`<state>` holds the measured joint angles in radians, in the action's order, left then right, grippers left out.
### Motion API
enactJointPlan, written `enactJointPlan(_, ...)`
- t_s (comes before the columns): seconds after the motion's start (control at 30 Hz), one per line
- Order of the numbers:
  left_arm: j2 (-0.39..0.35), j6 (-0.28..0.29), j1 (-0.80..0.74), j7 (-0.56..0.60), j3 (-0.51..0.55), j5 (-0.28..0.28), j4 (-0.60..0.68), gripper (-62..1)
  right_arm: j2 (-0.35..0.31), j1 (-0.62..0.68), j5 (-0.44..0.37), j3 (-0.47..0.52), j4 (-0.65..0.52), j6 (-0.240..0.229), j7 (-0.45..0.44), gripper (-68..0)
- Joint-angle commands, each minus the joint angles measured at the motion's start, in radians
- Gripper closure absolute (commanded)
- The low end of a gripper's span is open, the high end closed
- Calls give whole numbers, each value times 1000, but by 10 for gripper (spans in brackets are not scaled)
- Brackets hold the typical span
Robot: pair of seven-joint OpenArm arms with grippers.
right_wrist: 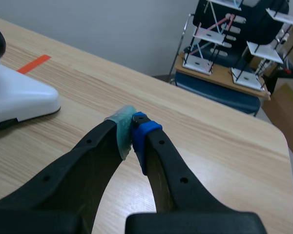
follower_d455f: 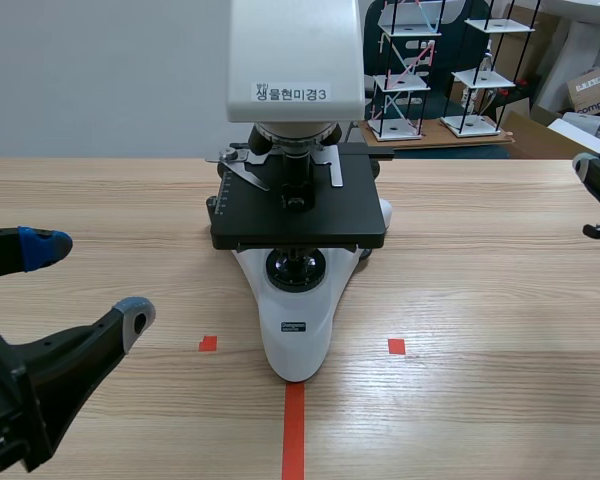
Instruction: Point at the fine focus knob
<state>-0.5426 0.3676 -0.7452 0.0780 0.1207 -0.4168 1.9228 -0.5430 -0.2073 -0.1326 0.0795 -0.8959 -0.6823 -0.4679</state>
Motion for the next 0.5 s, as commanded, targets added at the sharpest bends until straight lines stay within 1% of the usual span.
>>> enactJointPlan(0.0, 8, 1, -5, 7, 4, -9, 4, -581, -6, -46, 3, -24, 3, -14, -30, 1)
enactJointPlan(0.2, 8, 1, -5, 7, 4, -10, 4, -581, 41, -155, 70, -74, 97, -19, -60, 1)
enactJointPlan(0.4, 8, 1, -5, 7, 4, -10, 4, -581, 97, -235, 200, -95, 187, -24, -135, 1)
enactJointPlan(0.47, 8, 1, -5, 7, 4, -10, 4, -581, 113, -257, 234, -101, 205, -41, -146, 1)
